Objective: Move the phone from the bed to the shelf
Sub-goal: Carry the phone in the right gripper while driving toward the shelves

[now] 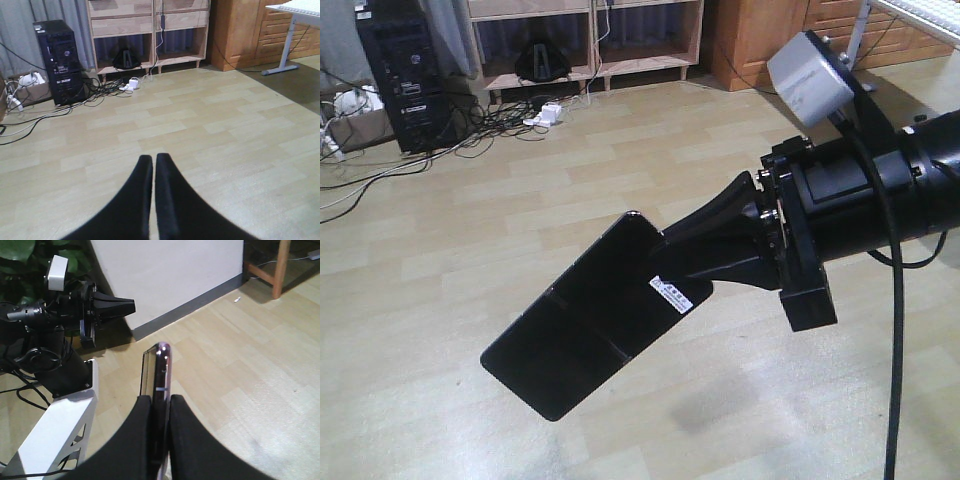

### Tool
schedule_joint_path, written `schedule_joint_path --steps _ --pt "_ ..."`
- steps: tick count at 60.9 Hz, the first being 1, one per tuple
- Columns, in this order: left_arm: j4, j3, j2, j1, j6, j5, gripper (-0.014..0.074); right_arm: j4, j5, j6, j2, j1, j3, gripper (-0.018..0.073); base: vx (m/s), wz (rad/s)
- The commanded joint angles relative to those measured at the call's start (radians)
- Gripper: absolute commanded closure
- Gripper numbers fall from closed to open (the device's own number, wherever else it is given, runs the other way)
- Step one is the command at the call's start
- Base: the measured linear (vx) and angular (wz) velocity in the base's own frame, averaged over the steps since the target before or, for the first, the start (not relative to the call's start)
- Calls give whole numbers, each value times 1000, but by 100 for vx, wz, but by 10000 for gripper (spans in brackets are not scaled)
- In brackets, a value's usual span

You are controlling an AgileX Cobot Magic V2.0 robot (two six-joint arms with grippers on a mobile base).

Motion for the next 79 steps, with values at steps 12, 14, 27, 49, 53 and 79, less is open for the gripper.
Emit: schedule_joint_path --steps 12,14,27,49,53,79 --pt "-10 2 -7 -4 -4 -73 596 94 61 -7 -29 -1 -23 561 34 -9" --pt "-10 2 -7 -4 -4 -73 596 94 61 -7 -29 -1 -23 561 35 -6" --pt "-10 2 -7 -4 -4 -73 596 94 61 -7 -29 -1 -23 561 36 -4" --pt "-10 2 -7 -4 -4 -73 596 94 61 -7 -29 -1 -23 561 36 -5" --pt "-10 2 -7 -4 -4 -73 596 94 61 -7 -29 -1 -23 561 37 -9" --pt "-10 2 -7 -4 -4 -73 596 94 61 -7 -29 -1 -23 561 39 -11"
